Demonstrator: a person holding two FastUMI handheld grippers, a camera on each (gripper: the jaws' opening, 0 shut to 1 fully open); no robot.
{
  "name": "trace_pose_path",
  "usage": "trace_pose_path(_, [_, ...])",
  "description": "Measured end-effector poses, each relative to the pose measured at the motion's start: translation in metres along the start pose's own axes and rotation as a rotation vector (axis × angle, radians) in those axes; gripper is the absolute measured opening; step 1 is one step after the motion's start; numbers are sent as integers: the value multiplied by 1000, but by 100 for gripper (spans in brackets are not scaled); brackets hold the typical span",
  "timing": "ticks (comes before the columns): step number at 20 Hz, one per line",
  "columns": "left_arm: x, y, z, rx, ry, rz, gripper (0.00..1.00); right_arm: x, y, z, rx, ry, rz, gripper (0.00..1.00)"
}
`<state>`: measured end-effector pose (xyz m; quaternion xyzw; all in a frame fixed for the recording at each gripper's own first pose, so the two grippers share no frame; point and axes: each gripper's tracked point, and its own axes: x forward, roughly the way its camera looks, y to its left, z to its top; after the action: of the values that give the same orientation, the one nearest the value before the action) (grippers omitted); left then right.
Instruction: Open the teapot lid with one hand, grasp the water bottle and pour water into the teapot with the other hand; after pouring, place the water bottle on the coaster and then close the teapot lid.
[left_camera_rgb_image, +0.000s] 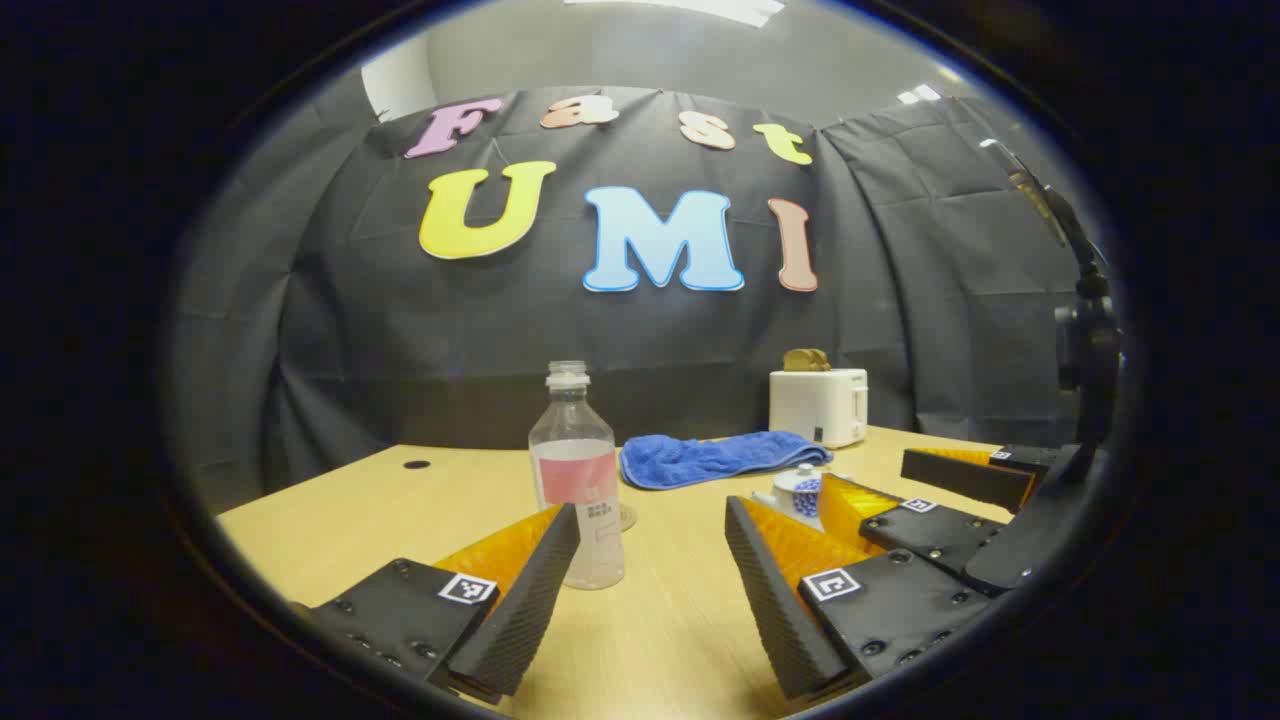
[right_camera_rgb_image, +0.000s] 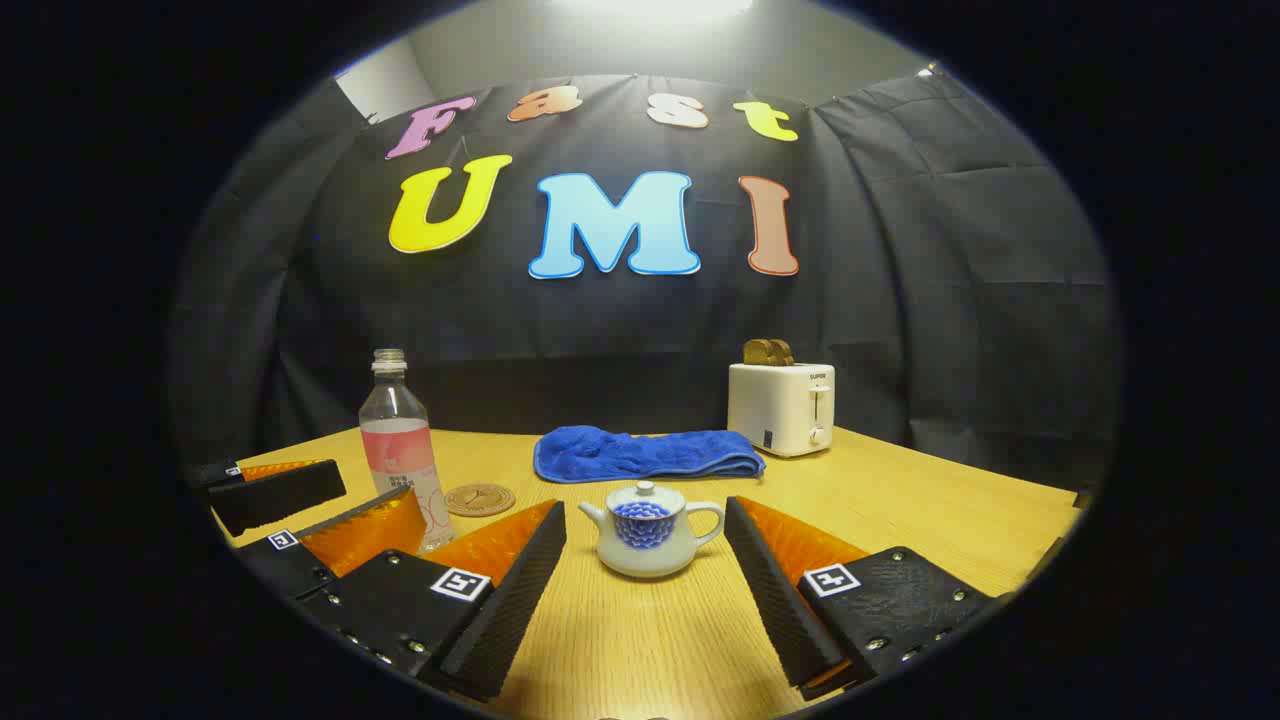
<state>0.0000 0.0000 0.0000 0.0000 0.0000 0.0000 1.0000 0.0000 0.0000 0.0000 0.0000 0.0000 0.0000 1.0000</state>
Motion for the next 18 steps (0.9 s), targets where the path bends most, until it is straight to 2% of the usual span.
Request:
trace_pose_path(4, [2,3,0,-39,18,35,100,3,3,-5,53,37,45,98])
trace_pose_path(11, [-3,8,26,-31,-23,93,100,27,-1,35,-8,-16,47,98])
trace_pose_path(18, [6,12,42,-27,-26,102,100,52,-2,38,-48,20,59,95])
